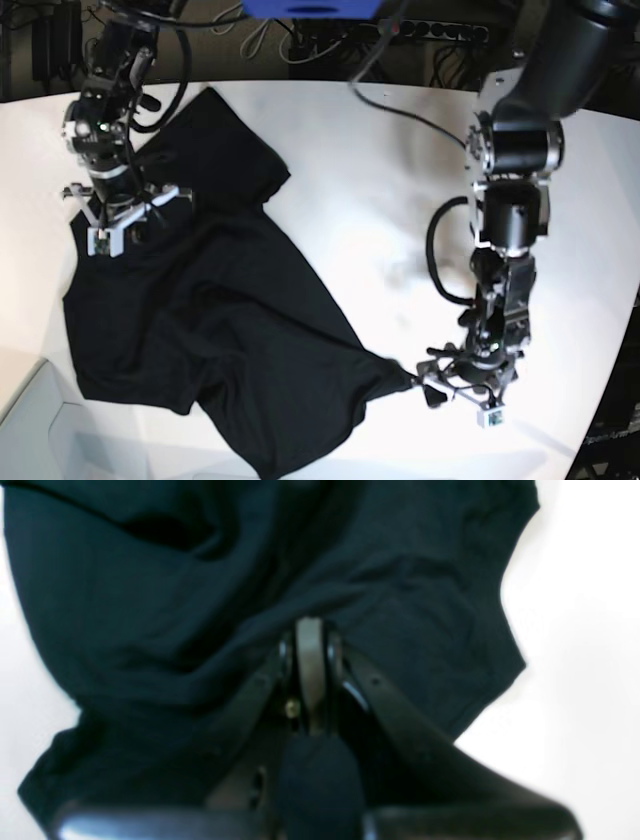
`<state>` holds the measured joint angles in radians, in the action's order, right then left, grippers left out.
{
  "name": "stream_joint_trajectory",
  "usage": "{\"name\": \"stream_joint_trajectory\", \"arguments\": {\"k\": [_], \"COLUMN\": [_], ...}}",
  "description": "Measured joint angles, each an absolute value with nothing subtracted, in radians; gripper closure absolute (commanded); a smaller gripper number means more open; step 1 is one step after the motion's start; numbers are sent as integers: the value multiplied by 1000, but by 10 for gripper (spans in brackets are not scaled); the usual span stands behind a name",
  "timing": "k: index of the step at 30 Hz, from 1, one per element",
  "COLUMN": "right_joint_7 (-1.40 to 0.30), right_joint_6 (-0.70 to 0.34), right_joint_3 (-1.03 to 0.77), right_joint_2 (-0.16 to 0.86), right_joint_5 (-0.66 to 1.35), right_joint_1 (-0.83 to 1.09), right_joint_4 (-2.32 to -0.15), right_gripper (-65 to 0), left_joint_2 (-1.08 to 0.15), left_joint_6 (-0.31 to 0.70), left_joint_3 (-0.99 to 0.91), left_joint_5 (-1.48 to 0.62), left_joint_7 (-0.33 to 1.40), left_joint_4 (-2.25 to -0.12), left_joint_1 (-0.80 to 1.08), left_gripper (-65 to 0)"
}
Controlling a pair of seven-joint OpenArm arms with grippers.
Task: Layout the t-shirt on the table in an organized manner, then fold the t-shirt properly
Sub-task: 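Grasp the shirt collar with the right gripper and a hem corner with the left, then release the hem corner with the left gripper and reposition it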
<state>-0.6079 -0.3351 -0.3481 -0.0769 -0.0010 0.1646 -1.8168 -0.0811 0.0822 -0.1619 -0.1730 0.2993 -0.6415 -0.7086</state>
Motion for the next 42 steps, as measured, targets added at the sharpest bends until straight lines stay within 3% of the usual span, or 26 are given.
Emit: {"name": "stream_joint_trajectory", "arguments": {"k": [6,11,17,21,27,36,42], "right_joint_7": [-622,-621,-615,-592,-599,-495,-278], "right_joint_6": [-336,-336,-336,-337,-336,-343,-339], "right_joint_3": [-345,-261,-123,-77,-84,-81,-87], "right_joint_2": [-79,-81,-72,-81,-45,88,165], "right_joint_5": [-5,-1,-5,4,0,32,30], "right_joint_1": [242,275,230,164,167,295,435], "right_joint_4": [-1848,-1853,-1840,-1717,-1597,-1618,-1622], "right_gripper": [0,0,0,0,0,0,0], "left_joint_2": [-78,-5,-23,-64,-175,-276,-279], "left_joint_6": [82,99,93,91,94,82,86], "left_joint_3": [-33,82,78,78,83,81,81], "left_joint_5": [-177,-179,-183,-197,-401,-469,-474], "left_joint_7": [-1,-86,-87,-84,-43,54,78], "left_joint_4": [-315,-239,-239,-236,-248,-505,-564], "left_joint_1": [-802,-799,-779,-775,-744,-636,-599], "left_gripper": [-482,-482,-482,-482,-482,-482,-482]}}
